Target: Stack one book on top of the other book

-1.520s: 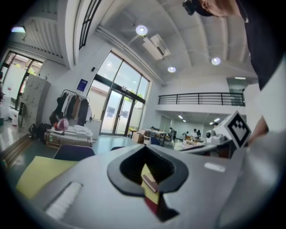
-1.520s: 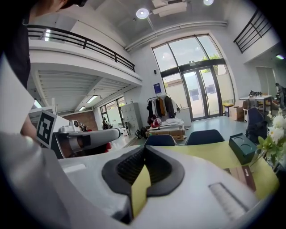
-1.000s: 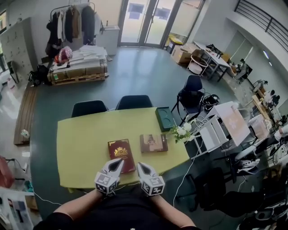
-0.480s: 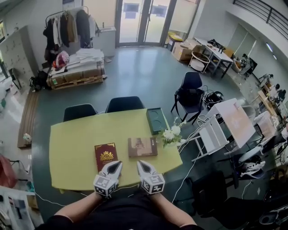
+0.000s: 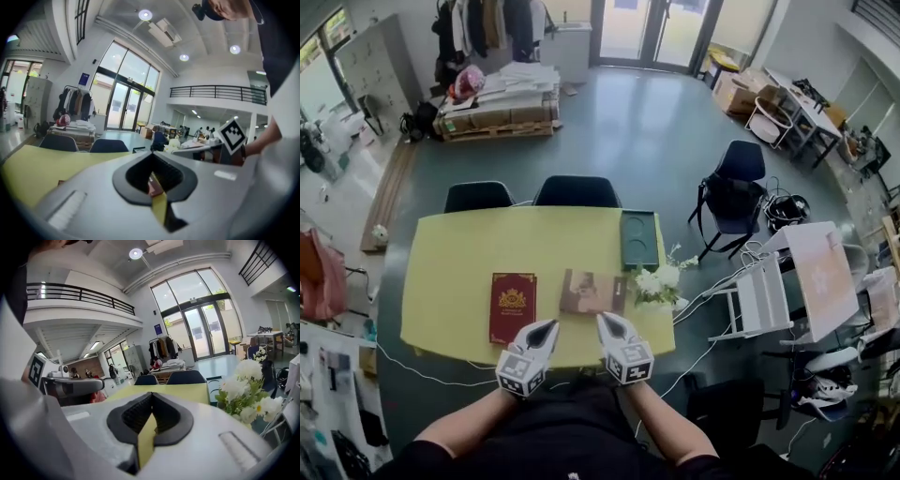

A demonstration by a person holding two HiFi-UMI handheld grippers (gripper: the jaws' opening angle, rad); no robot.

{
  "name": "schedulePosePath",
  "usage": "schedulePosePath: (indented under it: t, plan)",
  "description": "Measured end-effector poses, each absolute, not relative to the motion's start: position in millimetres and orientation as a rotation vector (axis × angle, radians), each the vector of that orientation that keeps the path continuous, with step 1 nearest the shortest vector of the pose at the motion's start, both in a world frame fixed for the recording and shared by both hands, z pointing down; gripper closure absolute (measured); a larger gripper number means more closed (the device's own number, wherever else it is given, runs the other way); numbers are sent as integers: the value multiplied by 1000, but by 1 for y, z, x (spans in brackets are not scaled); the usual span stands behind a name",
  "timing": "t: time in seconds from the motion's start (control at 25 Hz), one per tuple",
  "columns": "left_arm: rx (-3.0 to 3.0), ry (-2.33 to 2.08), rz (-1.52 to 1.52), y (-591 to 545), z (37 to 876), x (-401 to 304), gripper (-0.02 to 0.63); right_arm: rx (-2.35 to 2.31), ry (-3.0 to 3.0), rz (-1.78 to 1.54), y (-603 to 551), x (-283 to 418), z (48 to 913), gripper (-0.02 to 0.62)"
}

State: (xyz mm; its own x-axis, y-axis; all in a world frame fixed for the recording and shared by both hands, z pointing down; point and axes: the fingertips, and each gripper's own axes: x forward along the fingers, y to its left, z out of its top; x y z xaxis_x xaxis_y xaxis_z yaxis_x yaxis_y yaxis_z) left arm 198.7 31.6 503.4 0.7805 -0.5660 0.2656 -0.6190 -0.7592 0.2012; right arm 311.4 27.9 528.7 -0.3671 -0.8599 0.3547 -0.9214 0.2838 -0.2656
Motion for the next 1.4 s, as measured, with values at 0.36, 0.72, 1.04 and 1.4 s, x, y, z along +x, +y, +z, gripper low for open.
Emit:
schedulePosePath:
  t: [0.36,0.72,1.04,1.4]
  plan:
    - [2617,-949,367,33,544,210,600,1601,-2374,671,0,325,572,592]
    - [2487,-978,420,19,619,231,551,1524,-2345,710,-39,333,638,591]
    - [2268,-933,463,6,720,243,461,1439,-2267,793,-93,335,723,438]
    - [2175,-907,469,-6,792,261,430,1383,-2103,795,-139,353,798,293]
